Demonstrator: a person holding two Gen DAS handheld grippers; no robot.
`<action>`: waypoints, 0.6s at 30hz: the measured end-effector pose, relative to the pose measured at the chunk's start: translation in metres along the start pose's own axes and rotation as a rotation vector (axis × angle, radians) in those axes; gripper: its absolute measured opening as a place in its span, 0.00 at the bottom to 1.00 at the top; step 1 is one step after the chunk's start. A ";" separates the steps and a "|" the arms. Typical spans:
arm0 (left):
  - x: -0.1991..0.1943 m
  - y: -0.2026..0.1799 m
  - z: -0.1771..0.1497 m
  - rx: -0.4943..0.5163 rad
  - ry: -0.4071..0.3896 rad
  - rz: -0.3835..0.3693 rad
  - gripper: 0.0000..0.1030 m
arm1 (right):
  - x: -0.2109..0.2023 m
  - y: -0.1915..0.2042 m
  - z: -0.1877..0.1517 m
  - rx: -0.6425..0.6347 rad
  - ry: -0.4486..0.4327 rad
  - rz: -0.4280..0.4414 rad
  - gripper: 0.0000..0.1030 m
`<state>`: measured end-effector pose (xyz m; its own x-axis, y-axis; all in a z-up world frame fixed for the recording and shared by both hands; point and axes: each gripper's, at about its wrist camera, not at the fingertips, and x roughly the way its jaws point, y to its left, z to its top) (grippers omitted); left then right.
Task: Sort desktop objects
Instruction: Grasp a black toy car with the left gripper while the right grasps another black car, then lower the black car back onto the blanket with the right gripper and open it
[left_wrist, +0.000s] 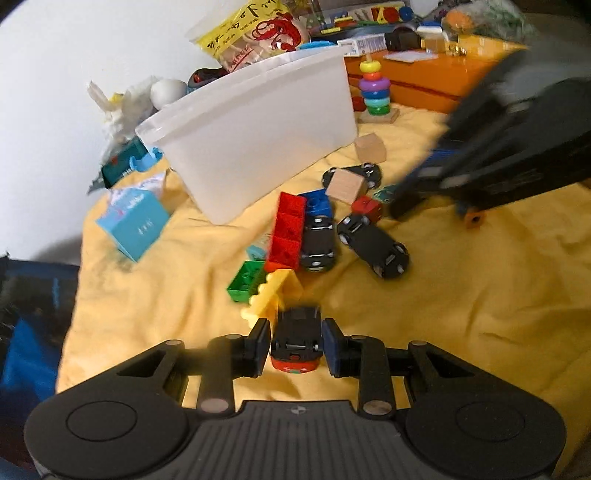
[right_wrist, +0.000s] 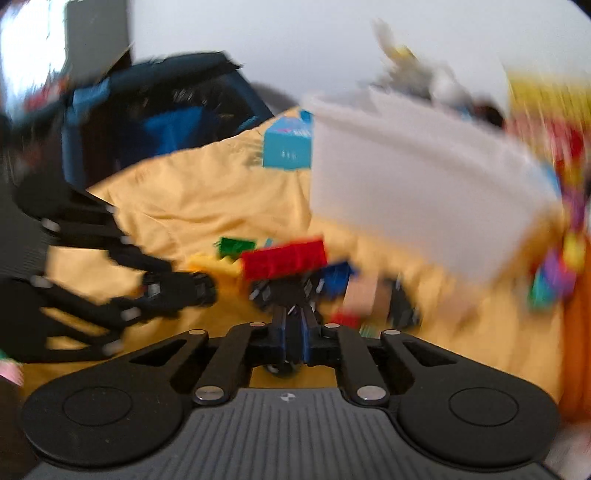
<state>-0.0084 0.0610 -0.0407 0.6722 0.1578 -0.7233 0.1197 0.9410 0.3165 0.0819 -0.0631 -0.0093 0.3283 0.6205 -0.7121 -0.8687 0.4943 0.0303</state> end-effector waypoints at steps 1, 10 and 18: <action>0.004 -0.002 0.000 0.015 0.003 0.005 0.33 | -0.004 -0.005 -0.007 0.067 0.016 0.030 0.09; 0.005 -0.019 -0.002 0.028 0.003 -0.083 0.34 | -0.001 -0.040 -0.065 0.541 0.117 0.238 0.09; -0.012 -0.034 -0.005 0.018 -0.024 -0.183 0.34 | -0.010 -0.036 -0.060 0.416 0.097 0.061 0.23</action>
<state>-0.0239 0.0292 -0.0460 0.6553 -0.0233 -0.7550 0.2546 0.9479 0.1917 0.0876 -0.1237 -0.0454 0.2274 0.6063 -0.7620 -0.6556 0.6739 0.3407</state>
